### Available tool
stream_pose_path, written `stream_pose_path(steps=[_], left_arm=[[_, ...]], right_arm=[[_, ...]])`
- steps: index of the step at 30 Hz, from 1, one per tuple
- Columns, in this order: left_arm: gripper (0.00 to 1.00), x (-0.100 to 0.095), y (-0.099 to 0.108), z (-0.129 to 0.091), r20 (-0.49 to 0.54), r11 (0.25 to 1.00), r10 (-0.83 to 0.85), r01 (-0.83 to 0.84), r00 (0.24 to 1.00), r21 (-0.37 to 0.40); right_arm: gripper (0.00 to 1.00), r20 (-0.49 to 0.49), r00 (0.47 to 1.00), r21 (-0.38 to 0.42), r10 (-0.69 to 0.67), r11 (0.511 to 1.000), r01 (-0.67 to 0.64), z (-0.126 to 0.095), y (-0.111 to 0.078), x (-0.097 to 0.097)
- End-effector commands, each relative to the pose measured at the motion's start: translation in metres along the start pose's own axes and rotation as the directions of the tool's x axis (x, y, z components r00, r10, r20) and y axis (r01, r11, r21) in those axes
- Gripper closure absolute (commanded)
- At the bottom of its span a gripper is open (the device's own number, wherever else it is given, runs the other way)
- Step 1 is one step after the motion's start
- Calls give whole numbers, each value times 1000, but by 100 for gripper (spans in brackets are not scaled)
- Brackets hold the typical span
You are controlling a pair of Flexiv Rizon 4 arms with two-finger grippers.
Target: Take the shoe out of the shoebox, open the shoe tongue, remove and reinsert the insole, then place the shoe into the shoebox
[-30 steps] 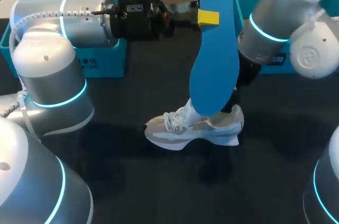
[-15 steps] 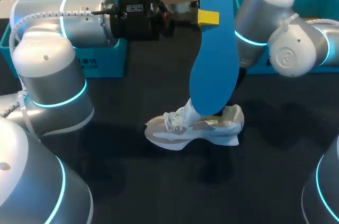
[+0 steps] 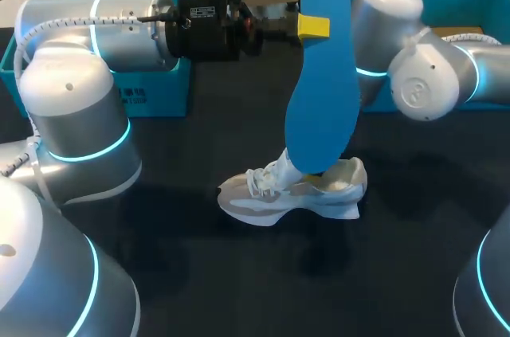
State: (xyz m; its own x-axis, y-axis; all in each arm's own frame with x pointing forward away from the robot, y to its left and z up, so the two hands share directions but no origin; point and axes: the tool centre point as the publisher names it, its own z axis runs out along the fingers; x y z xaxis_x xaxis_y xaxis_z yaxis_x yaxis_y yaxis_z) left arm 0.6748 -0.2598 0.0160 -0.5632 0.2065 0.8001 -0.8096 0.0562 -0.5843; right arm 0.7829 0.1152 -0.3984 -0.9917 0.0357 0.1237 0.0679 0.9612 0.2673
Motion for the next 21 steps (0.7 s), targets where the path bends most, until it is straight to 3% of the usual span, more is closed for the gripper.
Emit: stream_pose_path(steps=[1,3,4,5,16,21], left_arm=[[100,0,0,2,0,1000,0,0,1000,2],[100,0,0,2,0,1000,0,0,1000,2],[100,0,0,2,0,1000,0,0,1000,2],[100,0,0,2,0,1000,0,0,1000,2],[100,0,0,2,0,1000,0,0,1000,2],[100,0,0,2,0,1000,0,0,1000,2]], right_arm=[[58,19,1000,3,19,1000,-19,0,2,5],[69,23,999,0,34,999,-34,2,2,6],[80,24,999,-1,38,999,-38,2,2,6],[100,24,999,-1,42,999,-42,3,2,6],[100,9,995,0,95,995,-95,-10,1,11],[100,-42,976,-29,214,976,-215,-29,0,14]])
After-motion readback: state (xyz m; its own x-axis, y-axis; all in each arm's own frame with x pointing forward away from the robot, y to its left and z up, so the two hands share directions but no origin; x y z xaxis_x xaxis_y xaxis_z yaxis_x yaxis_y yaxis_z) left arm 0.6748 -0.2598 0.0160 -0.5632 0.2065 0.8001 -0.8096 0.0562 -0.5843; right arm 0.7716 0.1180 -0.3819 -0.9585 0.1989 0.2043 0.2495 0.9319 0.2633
